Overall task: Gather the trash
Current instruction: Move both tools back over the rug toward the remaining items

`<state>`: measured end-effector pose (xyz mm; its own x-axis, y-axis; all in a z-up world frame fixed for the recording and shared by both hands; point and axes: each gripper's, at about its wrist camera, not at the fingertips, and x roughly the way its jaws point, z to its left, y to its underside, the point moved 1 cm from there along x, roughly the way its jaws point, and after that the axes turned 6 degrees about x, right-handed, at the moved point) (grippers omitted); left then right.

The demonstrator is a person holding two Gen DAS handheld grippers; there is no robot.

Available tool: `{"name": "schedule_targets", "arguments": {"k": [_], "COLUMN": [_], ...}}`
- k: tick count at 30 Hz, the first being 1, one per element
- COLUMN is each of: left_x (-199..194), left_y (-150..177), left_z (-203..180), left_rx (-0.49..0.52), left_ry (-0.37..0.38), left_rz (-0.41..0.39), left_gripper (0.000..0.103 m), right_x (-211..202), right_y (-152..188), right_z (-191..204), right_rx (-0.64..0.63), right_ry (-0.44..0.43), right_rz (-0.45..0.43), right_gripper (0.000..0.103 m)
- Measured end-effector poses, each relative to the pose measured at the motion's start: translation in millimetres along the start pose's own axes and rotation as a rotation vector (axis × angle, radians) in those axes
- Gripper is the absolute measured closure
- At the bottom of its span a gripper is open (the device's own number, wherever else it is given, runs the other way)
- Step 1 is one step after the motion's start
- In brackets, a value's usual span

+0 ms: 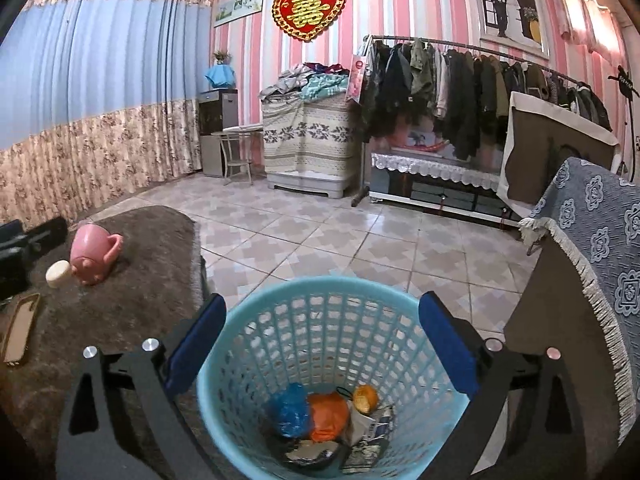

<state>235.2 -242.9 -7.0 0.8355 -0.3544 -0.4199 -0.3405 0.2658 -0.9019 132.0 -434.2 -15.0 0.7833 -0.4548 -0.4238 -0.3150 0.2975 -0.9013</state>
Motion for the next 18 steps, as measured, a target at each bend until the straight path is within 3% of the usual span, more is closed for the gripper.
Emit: {"name": "schedule_targets", "arguments": {"k": [11, 18], "left_x": [-55, -75], "left_y": [21, 46], "left_z": [83, 149], "left_rx": [0.003, -0.09], "left_ry": [-0.153, -0.221], "left_rz": [-0.014, 0.026], "left_gripper": [0.006, 0.006], "right_x": [-13, -17], "right_y": [3, 12], "right_z": [44, 79], "right_rx": [-0.008, -0.044], "right_ry": [-0.134, -0.19], "right_rz": [0.006, 0.022], "right_gripper": [0.008, 0.008]}}
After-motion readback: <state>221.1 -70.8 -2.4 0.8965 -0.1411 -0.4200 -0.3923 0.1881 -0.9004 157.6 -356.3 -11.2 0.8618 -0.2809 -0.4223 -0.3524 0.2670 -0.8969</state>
